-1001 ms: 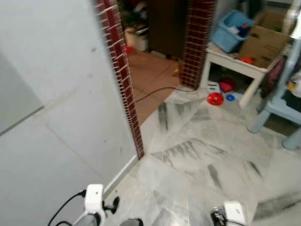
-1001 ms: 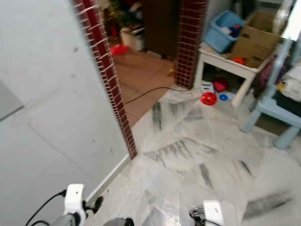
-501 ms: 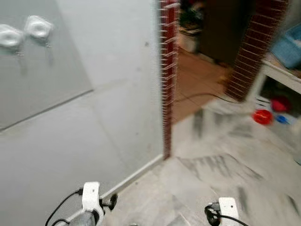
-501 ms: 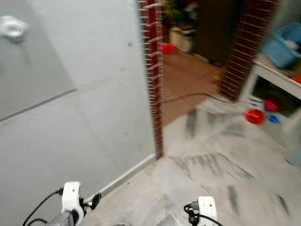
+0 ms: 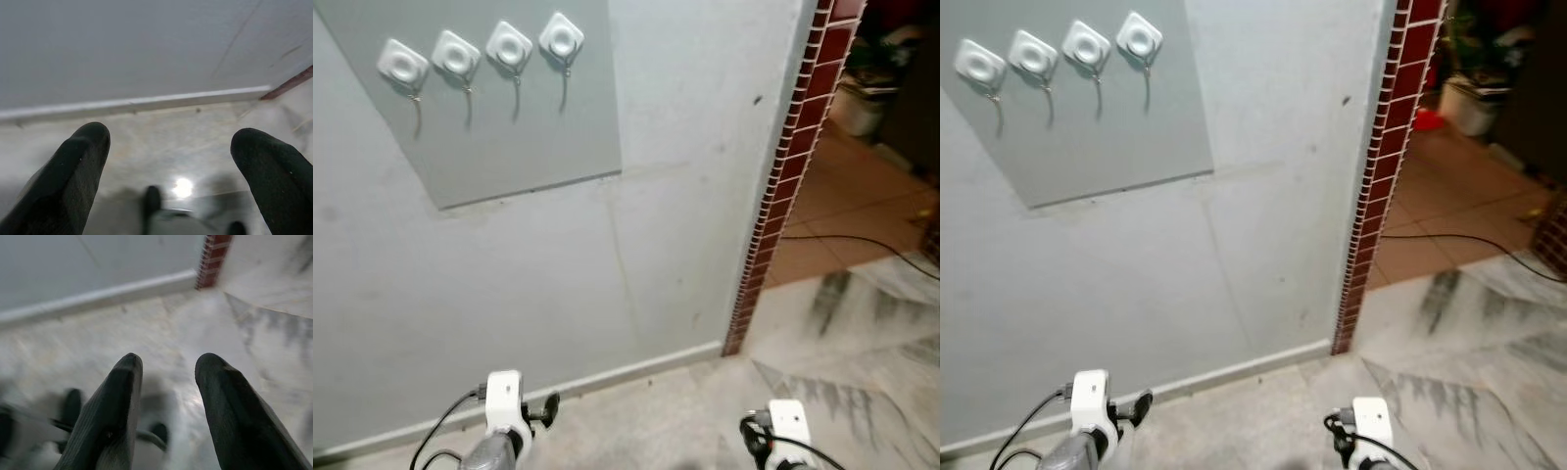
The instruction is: Hang keys on a hook
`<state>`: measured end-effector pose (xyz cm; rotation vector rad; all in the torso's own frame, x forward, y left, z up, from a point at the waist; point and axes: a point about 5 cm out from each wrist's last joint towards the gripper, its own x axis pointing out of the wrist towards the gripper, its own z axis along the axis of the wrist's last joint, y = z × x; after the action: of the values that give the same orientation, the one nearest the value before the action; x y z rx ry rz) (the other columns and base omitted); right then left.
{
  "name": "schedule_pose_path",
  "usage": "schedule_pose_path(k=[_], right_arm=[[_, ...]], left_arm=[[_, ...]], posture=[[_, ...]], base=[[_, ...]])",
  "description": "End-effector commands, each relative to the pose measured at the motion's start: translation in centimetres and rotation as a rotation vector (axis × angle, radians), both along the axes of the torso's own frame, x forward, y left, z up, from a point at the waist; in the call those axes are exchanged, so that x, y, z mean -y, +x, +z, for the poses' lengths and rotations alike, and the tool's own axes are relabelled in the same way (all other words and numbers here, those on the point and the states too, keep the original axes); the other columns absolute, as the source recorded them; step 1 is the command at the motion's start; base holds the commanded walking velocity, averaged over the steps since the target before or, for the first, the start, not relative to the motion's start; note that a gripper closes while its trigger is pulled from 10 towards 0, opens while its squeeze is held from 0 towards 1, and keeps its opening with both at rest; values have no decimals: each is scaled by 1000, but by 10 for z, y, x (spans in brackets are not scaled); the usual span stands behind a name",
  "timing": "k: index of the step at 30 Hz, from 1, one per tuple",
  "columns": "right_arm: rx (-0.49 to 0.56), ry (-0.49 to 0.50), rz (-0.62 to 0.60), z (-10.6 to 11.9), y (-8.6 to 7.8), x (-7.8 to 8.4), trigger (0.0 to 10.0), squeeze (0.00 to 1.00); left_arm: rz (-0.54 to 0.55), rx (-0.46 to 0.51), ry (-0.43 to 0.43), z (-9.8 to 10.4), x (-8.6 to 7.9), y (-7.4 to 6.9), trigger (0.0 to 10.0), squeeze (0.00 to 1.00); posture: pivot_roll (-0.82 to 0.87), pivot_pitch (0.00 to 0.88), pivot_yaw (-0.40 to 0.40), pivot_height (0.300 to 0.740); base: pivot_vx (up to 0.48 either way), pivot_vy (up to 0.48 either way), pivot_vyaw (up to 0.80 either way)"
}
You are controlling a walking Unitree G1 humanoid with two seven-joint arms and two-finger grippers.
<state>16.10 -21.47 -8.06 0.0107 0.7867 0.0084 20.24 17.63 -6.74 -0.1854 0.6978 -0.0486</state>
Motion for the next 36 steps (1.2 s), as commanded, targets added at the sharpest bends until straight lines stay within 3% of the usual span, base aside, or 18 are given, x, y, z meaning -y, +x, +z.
schedule_pose_path(k=[1, 5, 15, 23, 36], right_arm=[[14, 21, 11, 2, 8, -6, 10000, 0], [15, 20, 18, 3, 9, -3, 10000, 0], [19, 12, 31, 9, 22, 4, 10000, 0], [30, 14, 67, 15, 37, -2, 10000, 0], [31, 34, 83, 16, 44, -12, 10000, 0]], left_arm=[[46, -9, 19, 0, -11, -2, 10000, 0], [59, -8, 11, -1, -8, -2, 10000, 0], [97, -6, -1, -2, -3, -4, 10000, 0], [156, 16, -6, 0, -7, -2, 10000, 0], [184, 36, 6, 3, -14, 1, 10000, 0]], posture=[[-65, 22, -1, 721], [-53, 17, -22, 721], [-4, 0, -71, 721], [55, 0, -105, 721], [109, 0, -111, 721]], base=[[0, 0, 800], [0, 0, 728], [0, 0, 0], [0, 0, 0], [0, 0, 0]])
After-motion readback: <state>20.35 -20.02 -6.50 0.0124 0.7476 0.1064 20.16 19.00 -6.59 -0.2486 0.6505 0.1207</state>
